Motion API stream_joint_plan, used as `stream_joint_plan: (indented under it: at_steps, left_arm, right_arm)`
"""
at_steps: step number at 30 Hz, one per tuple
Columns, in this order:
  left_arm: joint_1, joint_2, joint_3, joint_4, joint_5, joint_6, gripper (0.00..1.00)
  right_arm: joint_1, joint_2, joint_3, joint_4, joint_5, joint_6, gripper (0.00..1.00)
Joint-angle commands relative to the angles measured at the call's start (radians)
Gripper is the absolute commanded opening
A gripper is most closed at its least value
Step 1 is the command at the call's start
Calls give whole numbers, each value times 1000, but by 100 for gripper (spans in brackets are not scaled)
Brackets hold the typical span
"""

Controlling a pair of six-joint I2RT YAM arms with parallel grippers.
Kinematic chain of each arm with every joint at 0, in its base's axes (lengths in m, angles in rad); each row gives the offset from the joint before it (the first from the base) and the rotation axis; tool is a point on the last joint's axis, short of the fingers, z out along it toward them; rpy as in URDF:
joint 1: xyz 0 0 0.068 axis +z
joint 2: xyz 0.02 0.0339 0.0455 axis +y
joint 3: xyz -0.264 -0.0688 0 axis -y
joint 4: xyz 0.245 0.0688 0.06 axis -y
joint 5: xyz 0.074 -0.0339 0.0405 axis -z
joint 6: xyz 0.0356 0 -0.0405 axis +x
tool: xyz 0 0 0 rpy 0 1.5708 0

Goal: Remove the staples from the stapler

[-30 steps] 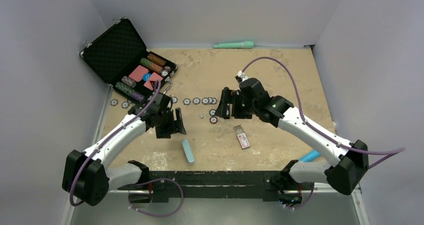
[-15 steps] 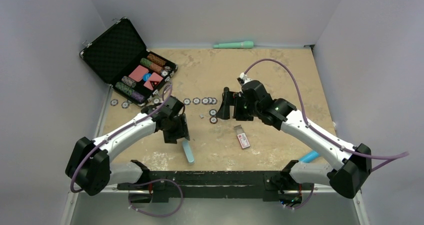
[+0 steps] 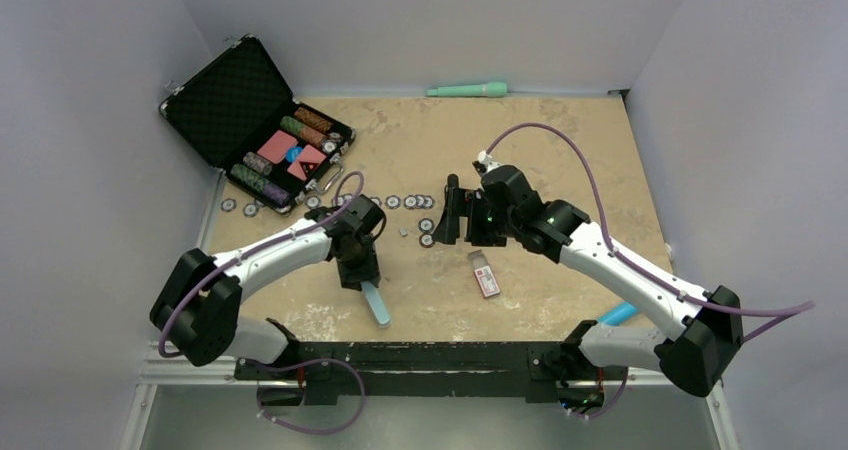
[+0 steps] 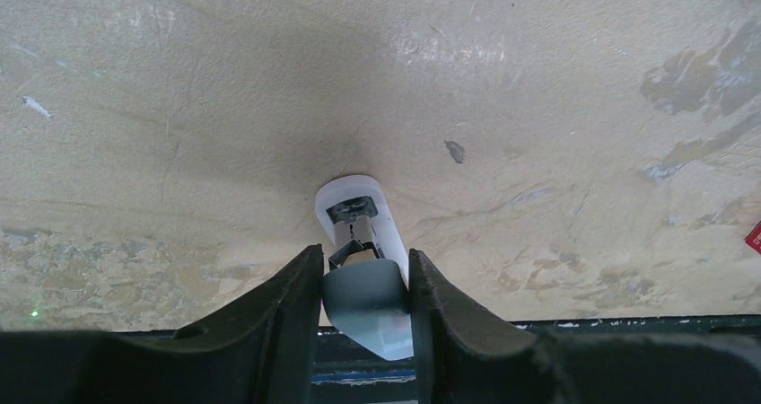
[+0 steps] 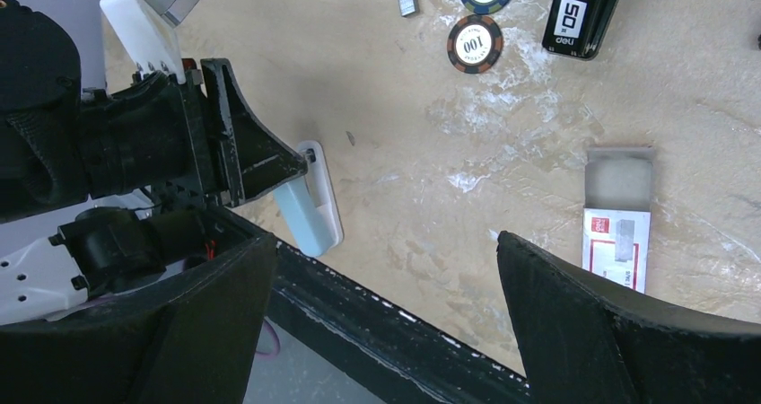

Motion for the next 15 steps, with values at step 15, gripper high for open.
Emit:
stream_joint_plan:
  at_steps: [15]
  left_arm:
    - [-21, -23, 143, 17, 30, 148, 0]
  right_arm:
    - [7, -7, 37, 36, -49, -43, 97]
